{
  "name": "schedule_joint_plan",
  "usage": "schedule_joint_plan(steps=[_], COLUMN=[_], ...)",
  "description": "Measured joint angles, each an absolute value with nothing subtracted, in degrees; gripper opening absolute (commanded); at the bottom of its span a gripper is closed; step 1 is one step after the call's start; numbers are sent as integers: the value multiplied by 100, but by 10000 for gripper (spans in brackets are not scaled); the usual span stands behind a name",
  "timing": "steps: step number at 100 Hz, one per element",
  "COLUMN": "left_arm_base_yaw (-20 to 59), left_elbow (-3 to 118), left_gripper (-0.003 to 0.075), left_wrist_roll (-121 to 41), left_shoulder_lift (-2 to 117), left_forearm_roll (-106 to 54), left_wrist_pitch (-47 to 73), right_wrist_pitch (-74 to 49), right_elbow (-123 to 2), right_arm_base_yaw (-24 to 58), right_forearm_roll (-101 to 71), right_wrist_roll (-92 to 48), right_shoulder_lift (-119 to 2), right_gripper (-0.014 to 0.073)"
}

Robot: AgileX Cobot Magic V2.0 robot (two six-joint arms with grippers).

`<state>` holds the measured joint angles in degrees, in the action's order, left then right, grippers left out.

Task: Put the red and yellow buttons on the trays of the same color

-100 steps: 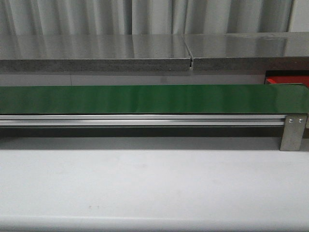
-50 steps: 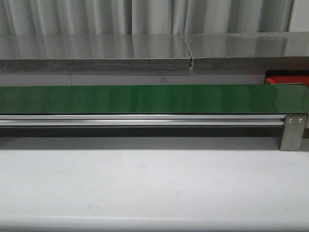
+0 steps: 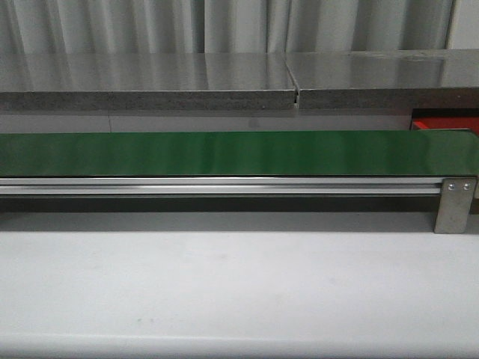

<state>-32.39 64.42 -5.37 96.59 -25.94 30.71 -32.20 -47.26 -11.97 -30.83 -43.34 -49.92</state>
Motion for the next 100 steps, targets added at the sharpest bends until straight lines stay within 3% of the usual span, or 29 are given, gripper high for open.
schedule_joint_plan(steps=[47,100], left_arm_base_yaw=[-3239,-3239], left_elbow=[7255,7371], left_gripper=[638,638], left_wrist_roll=[-537,-537], left_shoulder_lift=[10721,11095], left_forearm_roll=[-2749,-2788], left_wrist_pitch=[3098,2960], right_wrist_pitch=[-3220,-3220], right_elbow=[-4726,-4726], right_arm_base_yaw=[-1197,-1197], right_forearm_roll=[-3083,-3083], right_wrist_roll=[-4334,-4334], right_shoulder_lift=[-4992,-4992], right_gripper=[-118,-118])
